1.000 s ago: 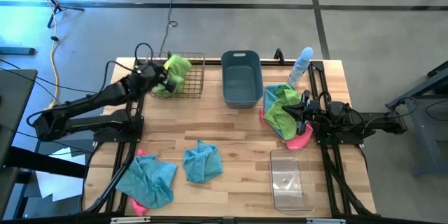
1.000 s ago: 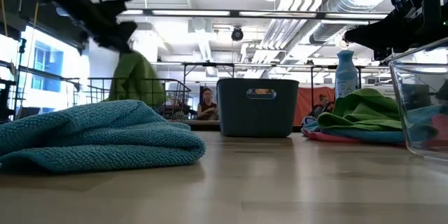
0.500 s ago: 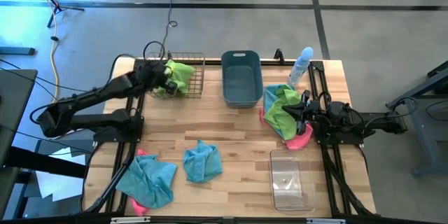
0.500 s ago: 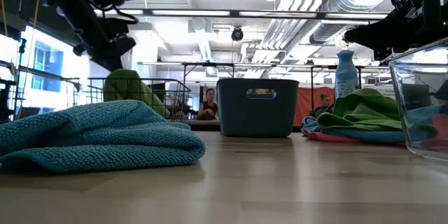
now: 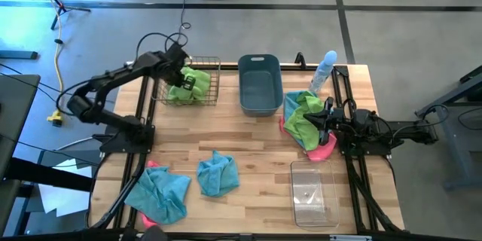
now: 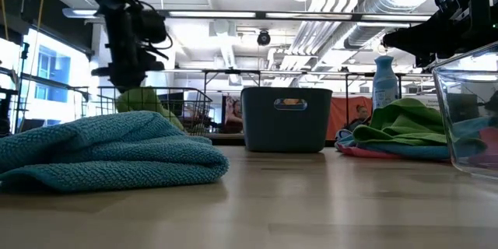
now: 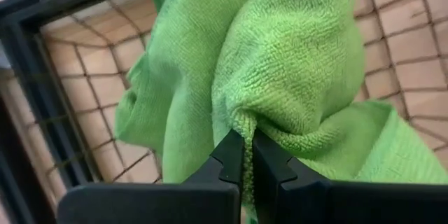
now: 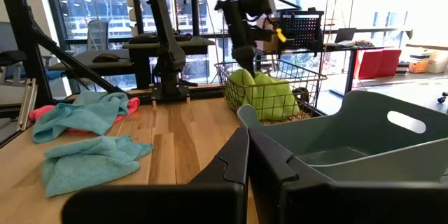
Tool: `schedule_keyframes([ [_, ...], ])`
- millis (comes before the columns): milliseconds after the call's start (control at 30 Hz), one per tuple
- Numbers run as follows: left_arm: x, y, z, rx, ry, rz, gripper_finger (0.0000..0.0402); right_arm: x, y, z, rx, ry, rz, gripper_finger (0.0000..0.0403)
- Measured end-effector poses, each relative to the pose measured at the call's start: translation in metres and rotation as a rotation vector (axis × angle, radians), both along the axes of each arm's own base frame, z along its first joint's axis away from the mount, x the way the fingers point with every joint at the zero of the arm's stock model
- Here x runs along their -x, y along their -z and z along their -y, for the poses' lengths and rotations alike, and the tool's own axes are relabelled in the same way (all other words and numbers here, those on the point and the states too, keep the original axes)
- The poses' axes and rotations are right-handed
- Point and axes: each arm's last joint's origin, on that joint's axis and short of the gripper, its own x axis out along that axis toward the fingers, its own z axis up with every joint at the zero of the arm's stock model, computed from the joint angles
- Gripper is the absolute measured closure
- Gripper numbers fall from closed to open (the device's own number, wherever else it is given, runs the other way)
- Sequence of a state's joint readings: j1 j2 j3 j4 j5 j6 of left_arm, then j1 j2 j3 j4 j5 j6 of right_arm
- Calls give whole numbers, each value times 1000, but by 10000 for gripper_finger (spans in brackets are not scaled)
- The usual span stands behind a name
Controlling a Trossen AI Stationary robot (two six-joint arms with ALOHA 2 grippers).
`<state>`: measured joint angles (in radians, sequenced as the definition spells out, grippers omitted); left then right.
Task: Sort microfiber towel by color & place in baskets
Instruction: Put the center green microfiber cloth into the wire bin, then put the green microfiber cloth into the wire bin
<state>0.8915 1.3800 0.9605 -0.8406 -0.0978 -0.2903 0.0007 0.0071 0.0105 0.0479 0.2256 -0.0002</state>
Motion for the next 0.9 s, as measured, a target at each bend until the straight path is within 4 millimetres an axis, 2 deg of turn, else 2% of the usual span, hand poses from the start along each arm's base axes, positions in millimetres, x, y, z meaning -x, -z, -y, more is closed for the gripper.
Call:
schedule_keyframes([
  [133,-5,-1,-9,16,-24,-2,388,0,0,0,0,0,0,402],
  [300,-7,-11,-12,28,-24,-2,334,0,0,0,0,0,0,402],
  [667,-14,-67,-20,-52,36,58,181,0,0,0,0,0,0,402],
  [800,-18,-88,-22,-73,60,146,147,0,0,0,0,0,0,402],
  [900,-21,-99,-13,-48,108,236,135,0,0,0,0,0,0,402],
])
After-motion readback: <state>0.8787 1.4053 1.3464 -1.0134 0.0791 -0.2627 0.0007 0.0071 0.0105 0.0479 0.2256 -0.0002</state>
